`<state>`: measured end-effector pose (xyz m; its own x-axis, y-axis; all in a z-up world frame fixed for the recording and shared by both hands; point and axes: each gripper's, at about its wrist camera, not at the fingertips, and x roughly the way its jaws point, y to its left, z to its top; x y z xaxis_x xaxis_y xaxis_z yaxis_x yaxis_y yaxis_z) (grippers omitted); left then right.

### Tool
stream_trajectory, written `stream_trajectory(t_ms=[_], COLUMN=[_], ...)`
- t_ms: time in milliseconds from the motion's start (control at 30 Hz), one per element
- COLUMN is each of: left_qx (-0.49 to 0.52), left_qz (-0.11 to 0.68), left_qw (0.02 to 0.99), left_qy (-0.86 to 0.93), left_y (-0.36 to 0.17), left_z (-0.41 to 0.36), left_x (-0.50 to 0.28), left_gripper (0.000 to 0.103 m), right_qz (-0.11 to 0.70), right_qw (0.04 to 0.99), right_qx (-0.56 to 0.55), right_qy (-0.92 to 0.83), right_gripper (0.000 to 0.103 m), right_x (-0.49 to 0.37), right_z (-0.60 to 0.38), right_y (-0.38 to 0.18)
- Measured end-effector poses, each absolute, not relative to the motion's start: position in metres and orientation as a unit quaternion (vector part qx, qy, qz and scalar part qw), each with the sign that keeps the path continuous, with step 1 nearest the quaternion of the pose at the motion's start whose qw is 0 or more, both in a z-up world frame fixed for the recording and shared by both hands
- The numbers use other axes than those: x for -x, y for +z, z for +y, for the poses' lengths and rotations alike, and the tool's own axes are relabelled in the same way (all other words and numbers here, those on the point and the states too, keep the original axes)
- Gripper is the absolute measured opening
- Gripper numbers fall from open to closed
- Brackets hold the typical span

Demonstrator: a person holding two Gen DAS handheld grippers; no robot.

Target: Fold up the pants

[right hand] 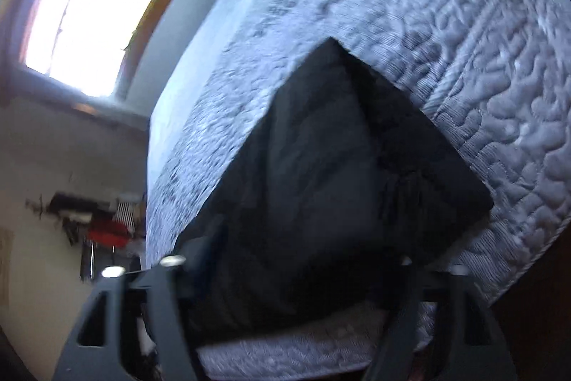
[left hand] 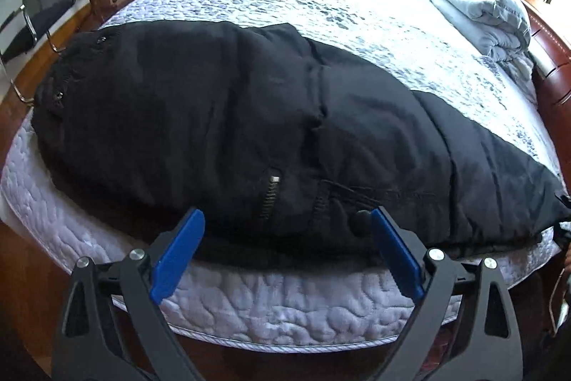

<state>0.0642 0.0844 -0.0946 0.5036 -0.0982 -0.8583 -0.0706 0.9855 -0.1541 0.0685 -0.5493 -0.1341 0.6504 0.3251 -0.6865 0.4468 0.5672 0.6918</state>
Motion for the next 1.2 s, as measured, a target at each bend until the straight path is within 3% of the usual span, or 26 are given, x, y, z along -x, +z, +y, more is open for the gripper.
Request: stream_trajectory(t_ms=[67, 100, 167, 367, 500, 567, 633, 667, 800, 1067, 1200], left_qx=[0.085, 0.091, 0.108, 0.138, 0.127, 0.122, 0.111, 0.104, 0.093, 0.114, 0.194], left_qz=[0.507, 0.510, 0.517, 0.531, 0.534, 0.537, 0.542, 0.545, 0.547, 0.525, 0.510], left_qw=[0.858, 0.855, 0.849, 0.836, 0.836, 0.835, 0.833, 0.832, 0.832, 0.843, 0.837], left_qy=[0.001, 0.004, 0.003, 0.008, 0.006, 0.003, 0.008, 0.011, 0.012, 0.023, 0.042], left_y=[-0.100, -0.102, -0.108, -0.127, -0.128, -0.127, -0.126, -0.125, -0.120, -0.101, -0.098], left_z=[0.091, 0.095, 0.100, 0.106, 0.097, 0.089, 0.082, 0.080, 0.071, 0.066, 0.087], left_x=[-0.066, -0.067, -0.070, -0.072, -0.076, -0.080, -0.084, -0.086, -0.089, -0.077, -0.068], left_gripper=[0.094, 0.094, 0.094, 0.095, 0.096, 0.097, 0.097, 0.097, 0.097, 0.097, 0.097], right_qz=[0.420, 0.419, 0.412, 0.271, 0.323, 0.375, 0.416, 0.429, 0.412, 0.398, 0.415], right_qw=[0.784, 0.793, 0.813, 0.897, 0.879, 0.850, 0.824, 0.814, 0.823, 0.776, 0.755], right_qx=[-0.454, -0.441, -0.410, -0.317, -0.333, -0.365, -0.385, -0.392, -0.392, -0.490, -0.507], right_qy=[-0.053, -0.044, -0.030, 0.147, 0.110, 0.061, 0.002, -0.016, -0.008, -0.009, 0.004], right_gripper=[0.023, 0.010, 0.007, 0.007, 0.008, 0.015, 0.038, 0.044, 0.073, 0.078, 0.084], right_x=[-0.077, -0.084, -0.092, -0.074, -0.068, -0.070, -0.060, -0.054, -0.033, 0.004, 0.010], right_z=[-0.550, -0.547, -0.539, -0.509, -0.527, -0.544, -0.560, -0.565, -0.567, -0.595, -0.586], right_y=[-0.138, -0.135, -0.121, -0.049, -0.084, -0.118, -0.151, -0.162, -0.159, -0.157, -0.167])
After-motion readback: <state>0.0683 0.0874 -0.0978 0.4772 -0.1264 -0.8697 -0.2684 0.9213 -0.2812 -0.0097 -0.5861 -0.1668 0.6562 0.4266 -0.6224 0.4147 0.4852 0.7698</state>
